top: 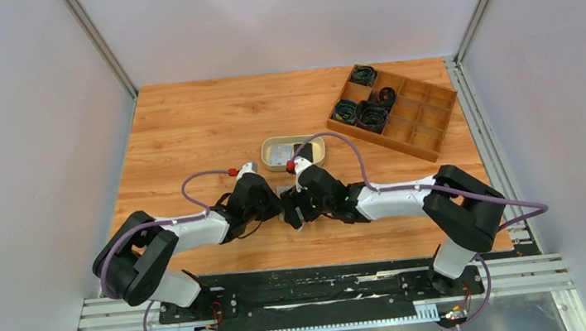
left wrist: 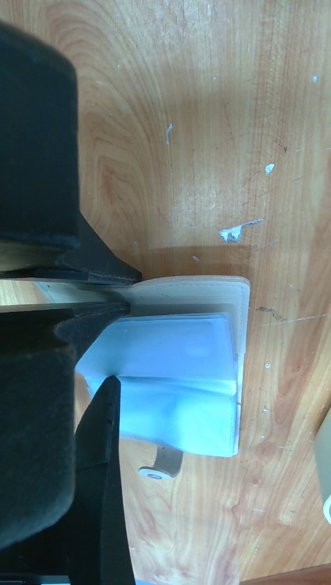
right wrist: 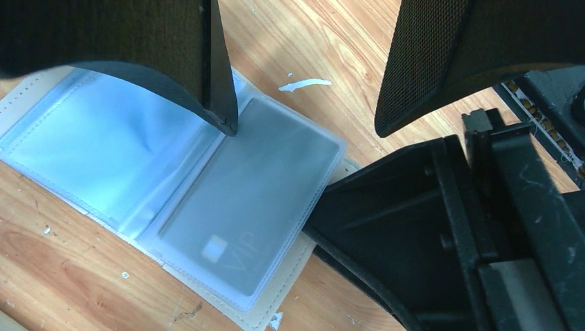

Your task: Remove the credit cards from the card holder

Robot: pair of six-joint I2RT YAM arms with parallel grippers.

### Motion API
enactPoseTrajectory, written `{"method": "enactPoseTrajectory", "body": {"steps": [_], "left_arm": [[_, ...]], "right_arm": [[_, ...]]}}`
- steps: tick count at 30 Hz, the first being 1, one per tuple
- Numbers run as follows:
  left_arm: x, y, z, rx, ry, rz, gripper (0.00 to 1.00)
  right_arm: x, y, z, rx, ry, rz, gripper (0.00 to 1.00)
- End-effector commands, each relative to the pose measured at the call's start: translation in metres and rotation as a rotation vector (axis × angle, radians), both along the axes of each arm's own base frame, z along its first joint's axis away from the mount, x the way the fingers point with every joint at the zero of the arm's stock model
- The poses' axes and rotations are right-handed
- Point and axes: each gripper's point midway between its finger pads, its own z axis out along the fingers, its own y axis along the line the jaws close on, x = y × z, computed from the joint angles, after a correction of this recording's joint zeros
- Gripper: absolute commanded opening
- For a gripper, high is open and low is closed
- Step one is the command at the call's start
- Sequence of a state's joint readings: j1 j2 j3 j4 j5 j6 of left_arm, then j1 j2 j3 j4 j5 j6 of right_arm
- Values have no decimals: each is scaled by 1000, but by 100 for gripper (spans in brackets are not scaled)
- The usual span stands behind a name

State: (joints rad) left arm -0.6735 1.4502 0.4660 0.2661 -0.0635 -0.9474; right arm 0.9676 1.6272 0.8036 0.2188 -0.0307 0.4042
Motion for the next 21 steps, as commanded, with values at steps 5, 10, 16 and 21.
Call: {"method": "enactPoseTrajectory", "body": {"steps": [5,10,16,21], "left_arm": [[-25,32,-42,156,128,13,0],[-26,32,-42,155,130,12,0],[-25,31,-41,154,127,8,0],[-25,31,-42,156,129,7,0]], "right_arm": [[5,-6,2,-20,-47,-58,76],[11,-9,6,-22,-67,-95,76],[15,-2,5,-24,-64,-90,76],[16,3,5,-19,-63,-81,76]]}}
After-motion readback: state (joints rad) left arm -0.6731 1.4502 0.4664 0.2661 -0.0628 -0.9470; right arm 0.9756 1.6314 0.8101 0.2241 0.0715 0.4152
